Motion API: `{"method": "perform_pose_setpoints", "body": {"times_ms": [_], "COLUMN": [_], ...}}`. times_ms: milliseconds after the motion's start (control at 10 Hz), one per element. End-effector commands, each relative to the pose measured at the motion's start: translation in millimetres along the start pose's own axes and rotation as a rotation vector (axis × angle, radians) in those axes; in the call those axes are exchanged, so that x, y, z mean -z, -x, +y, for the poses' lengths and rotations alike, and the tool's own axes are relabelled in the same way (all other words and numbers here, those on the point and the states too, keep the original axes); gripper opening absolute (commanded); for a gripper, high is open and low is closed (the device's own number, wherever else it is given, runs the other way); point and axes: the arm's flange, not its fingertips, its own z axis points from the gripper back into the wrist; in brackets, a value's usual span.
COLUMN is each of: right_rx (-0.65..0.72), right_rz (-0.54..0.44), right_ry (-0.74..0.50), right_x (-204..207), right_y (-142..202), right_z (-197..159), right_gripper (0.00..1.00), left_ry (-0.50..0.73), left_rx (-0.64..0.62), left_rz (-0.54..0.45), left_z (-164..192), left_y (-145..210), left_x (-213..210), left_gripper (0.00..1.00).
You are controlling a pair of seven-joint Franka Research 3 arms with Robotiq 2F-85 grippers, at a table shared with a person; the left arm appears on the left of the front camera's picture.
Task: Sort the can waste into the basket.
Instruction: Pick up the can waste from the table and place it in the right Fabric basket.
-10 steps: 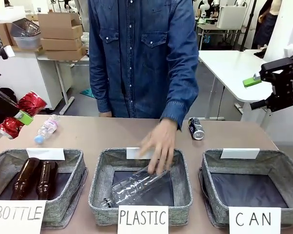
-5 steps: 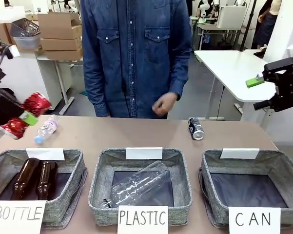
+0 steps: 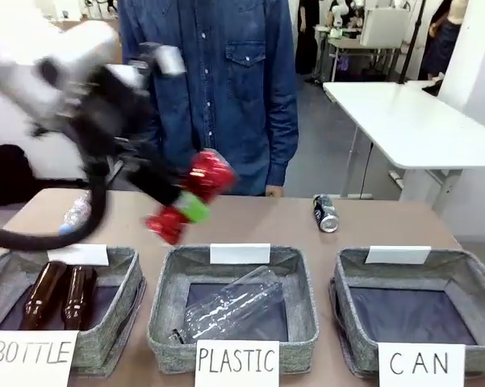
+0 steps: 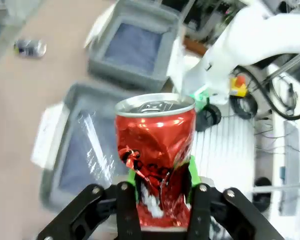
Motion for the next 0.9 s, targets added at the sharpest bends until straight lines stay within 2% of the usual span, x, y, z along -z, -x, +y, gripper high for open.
{"method": "perform_pose_setpoints", "body": {"times_ms": [0,100,200,300,600,800], "right_rx": [0.038,0.056,0.035,0.035,0.035,0.035], "right_rz": [-0.103,-0.16,-0.067,-0.067,-0.067,-0.067], "right_ry": [-0.025,-0.096,-0.011,-0.011,-0.011,-0.011], "right_x": [-31.7,-51.2,-27.8,-27.8,-27.8,-27.8], "right_y": [18.4,33.6,9.0,9.0,9.0,9.0], "right_z": [-19.3,-36.5,-16.7,-16.7,-16.7,-16.7], "right_gripper": [1.0,1.0,1.0,1.0,1.0,1.0], "left_ry": [-0.008,0.014,0.021,0.007,0.027,0.022], "left_rx": [0.136,0.201,0.264,0.324,0.399,0.377], "left_rz": [0.01,0.031,0.039,0.04,0.048,0.062], "left_z": [33.1,39.8,46.4,47.1,44.4,54.3], "left_y": [-68.8,-100.0,-124.1,-142.3,-159.5,-156.2], "left_x": [75.4,128.8,184.1,226.6,286.0,291.7], "left_gripper": [0.4,0.4,0.4,0.4,0.4,0.4]}}
